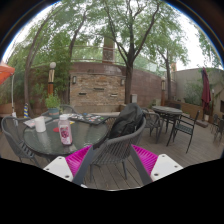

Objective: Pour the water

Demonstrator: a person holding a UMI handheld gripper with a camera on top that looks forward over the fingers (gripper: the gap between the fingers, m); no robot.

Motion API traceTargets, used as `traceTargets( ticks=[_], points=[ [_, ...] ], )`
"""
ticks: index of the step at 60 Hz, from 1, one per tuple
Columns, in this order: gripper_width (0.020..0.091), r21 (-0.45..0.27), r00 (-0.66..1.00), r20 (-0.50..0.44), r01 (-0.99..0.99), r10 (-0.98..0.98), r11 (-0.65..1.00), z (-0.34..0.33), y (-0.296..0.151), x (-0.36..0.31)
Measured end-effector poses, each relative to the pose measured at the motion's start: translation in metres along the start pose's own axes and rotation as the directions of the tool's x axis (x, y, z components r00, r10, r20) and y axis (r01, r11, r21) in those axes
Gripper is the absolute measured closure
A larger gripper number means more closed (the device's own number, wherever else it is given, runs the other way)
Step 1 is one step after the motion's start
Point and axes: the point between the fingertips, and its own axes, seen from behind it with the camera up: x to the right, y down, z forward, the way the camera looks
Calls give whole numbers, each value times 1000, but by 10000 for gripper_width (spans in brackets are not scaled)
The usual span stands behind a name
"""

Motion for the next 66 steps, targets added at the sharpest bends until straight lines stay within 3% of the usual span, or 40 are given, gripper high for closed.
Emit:
traceTargets(
  ticks=[19, 32, 45, 57, 66],
  points=[
    [259, 3, 996, 21, 85, -85, 996, -4, -5, -17],
    [259, 8, 990, 126, 59, -60, 998, 13, -10, -103],
    [275, 157, 960, 244, 99, -136, 983, 82, -13, -214],
    [278, 132, 975, 206, 59, -86, 990, 162, 5, -251],
    [281, 164, 982, 176, 33, -62, 986, 197, -8, -255]
  ],
)
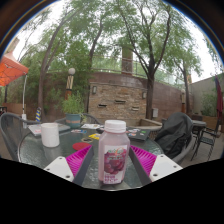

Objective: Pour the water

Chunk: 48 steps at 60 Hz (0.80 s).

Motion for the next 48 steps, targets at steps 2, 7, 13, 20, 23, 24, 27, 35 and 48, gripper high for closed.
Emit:
traceTargets(
  ticks=[2, 7, 13, 20, 23, 24, 27, 35, 48],
  points=[
    [337, 7, 1000, 1, 6, -6, 1000, 5, -3, -1],
    [543, -8, 1000, -14, -14, 14, 1000, 13, 3, 1],
    [560, 0, 999, -14, -42, 42, 999, 11, 1, 0],
    [561, -11, 999, 11, -46, 46, 999, 16, 2, 1],
    [585, -28, 999, 17, -32, 33, 999, 15, 1, 1],
    [595, -32, 1000, 20, -24, 25, 999, 17, 3, 0],
    [628, -55, 1000, 17, 20, -19, 998, 19, 0, 1],
    [657, -24, 958, -32, 285, -286, 958, 38, -47, -3],
    [660, 87, 489, -106, 872, -866, 482, 100, -139, -102]
  ],
)
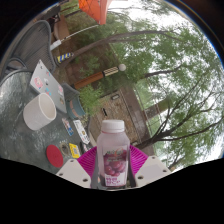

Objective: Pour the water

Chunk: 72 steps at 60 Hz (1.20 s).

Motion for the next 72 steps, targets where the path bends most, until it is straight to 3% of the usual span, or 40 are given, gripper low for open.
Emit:
traceTargets(
  ticks=[6, 10, 11, 14, 16, 24, 35, 42, 49, 56, 59, 63, 67, 72],
  points=[
    [659, 101, 897, 25, 436, -440, 894, 36, -51, -21],
    [660, 151, 731, 14, 672, -682, 725, 44, -69, -53],
    [661, 129, 683, -21, 726, -730, 676, 46, -75, -69],
    [660, 150, 536, -52, 838, -843, 524, 50, -85, -84],
    [660, 202, 442, -60, 884, -895, 422, 56, -90, -85],
    [660, 228, 252, -142, 949, -957, 216, 58, -106, -106],
    [657, 238, 212, -171, 957, -962, 169, 60, -108, -111],
    [658, 265, 318, -168, 926, -933, 268, 60, -120, -104],
    [658, 270, 671, -132, 733, -729, 625, 63, -146, -54],
    [656, 235, 994, 51, 84, -98, 968, 65, -132, -18],
    [656, 172, 959, 161, -258, 231, 951, 65, -115, -25],
    [656, 44, 780, 256, -599, 571, 799, 63, -88, -46],
    [654, -58, 592, 326, -765, 737, 641, 60, -67, -77],
    [657, -161, 454, 351, -832, 819, 530, 62, -38, -134]
  ],
)
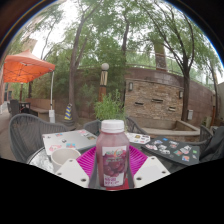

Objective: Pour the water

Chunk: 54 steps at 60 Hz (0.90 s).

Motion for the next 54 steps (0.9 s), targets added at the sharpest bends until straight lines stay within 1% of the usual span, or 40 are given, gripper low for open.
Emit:
traceTargets(
  ticks=[1, 2, 6, 8, 12, 13, 15, 17, 19, 24, 27, 32, 34, 37, 38, 39, 41, 44, 47, 54],
  points=[
    [657, -5, 1000, 6, -20, 20, 1000, 0, 8, 2],
    [656, -13, 999, 11, -35, 35, 999, 0, 2, 14],
    [655, -27, 997, -4, -77, 77, 997, 1, 27, 25],
    [655, -10, 996, -23, -92, 92, 996, 9, 39, 25],
    [655, 4, 996, -42, -84, 85, 996, 10, 42, 34],
    [655, -4, 996, -47, -82, 82, 997, 6, 32, 47],
    [651, -17, 996, -60, -68, 67, 998, 6, 36, 51],
    [652, 1, 996, -57, -73, 73, 997, 6, 35, 51],
    [654, 5, 996, -60, -62, 63, 998, 6, 35, 51],
    [652, -4, 997, -57, -59, 58, 998, 4, 35, 49],
    [636, 0, 996, -58, -62, 62, 998, 7, 33, 49],
    [535, -6, 996, -62, -57, 57, 998, 5, 34, 48],
    [485, -35, 997, -70, -43, 40, 998, 2, 40, 49],
    [348, -118, 996, -84, -17, 7, 993, -2, 53, 52],
    [289, -124, 997, -78, -9, 0, 992, -8, 56, 51],
    [252, -129, 997, -73, -1, -9, 992, -11, 57, 49],
    [247, -125, 998, -61, 12, -20, 992, -18, 55, 45],
    [275, -135, 997, -62, 32, -41, 990, -29, 54, 47],
    [273, -144, 997, -56, 51, -60, 988, -47, 49, 48],
    [271, -114, 996, -68, 42, -50, 993, -96, 27, 46]
  ],
)
